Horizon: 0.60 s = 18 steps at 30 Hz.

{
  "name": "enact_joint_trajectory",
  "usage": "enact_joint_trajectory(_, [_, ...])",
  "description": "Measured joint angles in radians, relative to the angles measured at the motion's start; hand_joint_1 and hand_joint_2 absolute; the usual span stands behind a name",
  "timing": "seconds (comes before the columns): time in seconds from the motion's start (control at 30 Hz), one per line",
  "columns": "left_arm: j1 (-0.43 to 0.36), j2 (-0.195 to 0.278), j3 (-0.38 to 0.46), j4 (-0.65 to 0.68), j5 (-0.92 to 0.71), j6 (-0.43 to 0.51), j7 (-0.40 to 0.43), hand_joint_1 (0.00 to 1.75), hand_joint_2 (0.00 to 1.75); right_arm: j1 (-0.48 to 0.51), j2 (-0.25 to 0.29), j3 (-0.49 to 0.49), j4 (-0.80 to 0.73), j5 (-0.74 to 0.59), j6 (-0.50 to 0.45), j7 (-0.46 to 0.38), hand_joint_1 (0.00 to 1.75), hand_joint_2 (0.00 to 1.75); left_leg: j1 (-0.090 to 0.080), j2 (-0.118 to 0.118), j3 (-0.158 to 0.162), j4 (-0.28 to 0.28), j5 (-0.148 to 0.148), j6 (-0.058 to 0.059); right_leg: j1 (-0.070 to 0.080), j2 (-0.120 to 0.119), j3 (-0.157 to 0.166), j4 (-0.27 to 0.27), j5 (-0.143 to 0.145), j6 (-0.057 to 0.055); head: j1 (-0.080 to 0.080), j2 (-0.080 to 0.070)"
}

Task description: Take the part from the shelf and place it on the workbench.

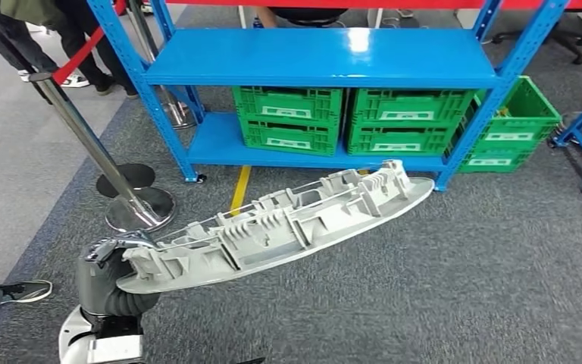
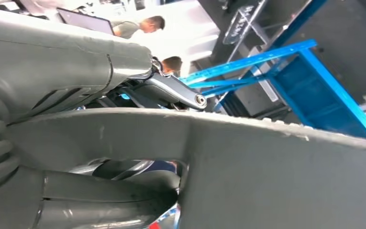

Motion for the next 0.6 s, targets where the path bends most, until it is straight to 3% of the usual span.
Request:
enact_joint_trajectory(0.07, [0.000, 0.001, -0.001, 0.001, 0.001, 0.000, 0.000, 1.75, 1.75, 0.000, 0.002, -0.006, -0.009, 0.000, 0.000, 0.000, 0.00, 0.00, 0.004, -0.001, -0.022, 0.110, -0.111, -0.010, 0.001, -0.002, -0.023, 0.001, 0.024, -0.010, -0.004, 0.000])
enact_joint_trajectory(0.1, [0.000, 0.001, -0.001, 0.001, 0.001, 0.000, 0.000, 1.75, 1.75, 0.001, 0.002, -0.008, -0.012, 0.000, 0.000, 0.000, 0.00, 0.00, 0.006, -0.001, -0.030, 0.175, -0.149, -0.013, 0.002, -0.003, -0.037, 0.003, 0.037, -0.010, -0.004, 0.000])
enact_joint_trajectory(0.13, [0.000, 0.001, -0.001, 0.002, 0.001, 0.000, 0.000, 1.75, 1.75, 0.001, 0.003, -0.009, -0.015, 0.000, 0.000, 0.000, 0.00, 0.00, 0.007, -0.001, -0.030, 0.223, -0.163, -0.014, 0.003, -0.004, -0.052, 0.005, 0.050, -0.010, -0.004, 0.000])
enact_joint_trajectory(0.17, [0.000, 0.001, -0.002, 0.003, 0.001, 0.000, 0.000, 1.75, 1.75, 0.001, 0.003, -0.010, -0.017, 0.000, 0.000, 0.000, 0.00, 0.00, 0.007, -0.002, -0.017, 0.242, -0.155, -0.013, 0.004, -0.005, -0.069, 0.008, 0.062, -0.009, -0.004, 0.000])
enact_joint_trajectory(0.2, [0.000, 0.001, -0.002, 0.003, 0.001, 0.000, 0.000, 1.75, 1.75, 0.002, 0.004, -0.012, -0.018, 0.000, 0.001, 0.000, 0.00, 0.00, 0.008, -0.002, 0.013, 0.225, -0.130, -0.011, 0.004, -0.005, -0.087, 0.012, 0.073, -0.008, -0.004, 0.000])
enact_joint_trajectory(0.27, [-0.001, 0.001, -0.002, 0.004, 0.001, 0.000, 0.000, 1.75, 1.75, 0.002, 0.007, -0.014, -0.021, 0.000, 0.001, 0.000, 0.00, 0.00, 0.006, -0.003, 0.114, 0.099, -0.092, 0.001, 0.007, -0.004, -0.115, 0.017, 0.092, -0.003, -0.005, 0.000])
enact_joint_trajectory(0.33, [-0.004, 0.001, -0.002, 0.005, 0.000, 0.000, 0.000, 1.75, 1.75, 0.002, 0.010, -0.015, -0.024, 0.000, 0.001, 0.000, 0.00, 0.00, 0.001, -0.004, 0.205, -0.038, -0.098, 0.013, 0.009, -0.003, -0.128, 0.018, 0.113, 0.007, -0.003, 0.000])
enact_joint_trajectory(0.37, [-0.005, 0.000, -0.002, 0.005, 0.000, 0.000, 0.000, 1.75, 1.75, 0.003, 0.011, -0.016, -0.024, 0.000, 0.001, 0.000, 0.00, 0.00, -0.002, -0.004, 0.223, -0.073, -0.105, 0.016, 0.008, -0.003, -0.131, 0.016, 0.124, 0.013, -0.005, 0.000])
enact_joint_trajectory(0.43, [-0.005, 0.000, -0.002, 0.005, 0.001, 0.000, 0.000, 1.75, 1.75, 0.004, 0.012, -0.016, -0.025, 0.000, 0.002, 0.000, 0.00, 0.00, -0.005, -0.002, 0.214, -0.087, -0.089, 0.024, 0.005, -0.003, -0.137, 0.008, 0.142, 0.024, -0.007, 0.000])
enact_joint_trajectory(0.47, [-0.006, 0.000, -0.002, 0.006, 0.001, 0.000, 0.000, 1.75, 1.75, 0.006, 0.012, -0.016, -0.026, 0.000, 0.002, 0.000, 0.00, 0.00, -0.004, 0.000, 0.203, -0.090, -0.076, 0.031, 0.004, -0.002, -0.143, 0.013, 0.131, 0.029, -0.008, 0.000])
enact_joint_trajectory(0.5, [-0.006, -0.001, -0.002, 0.006, 0.001, 0.000, 0.000, 1.75, 1.75, 0.008, 0.012, -0.017, -0.026, 0.000, 0.002, 0.000, 0.00, 0.00, -0.003, 0.002, 0.190, -0.093, -0.060, 0.038, 0.003, 0.000, -0.155, 0.033, 0.099, 0.033, -0.006, 0.000])
enact_joint_trajectory(0.6, [-0.005, -0.002, -0.001, 0.007, 0.001, 0.000, 0.000, 1.75, 1.75, 0.011, 0.013, -0.018, -0.027, 0.000, 0.001, 0.000, 0.00, 0.00, -0.005, 0.004, 0.140, -0.093, -0.018, 0.051, 0.003, 0.002, -0.200, 0.199, -0.048, 0.041, -0.001, 0.000])
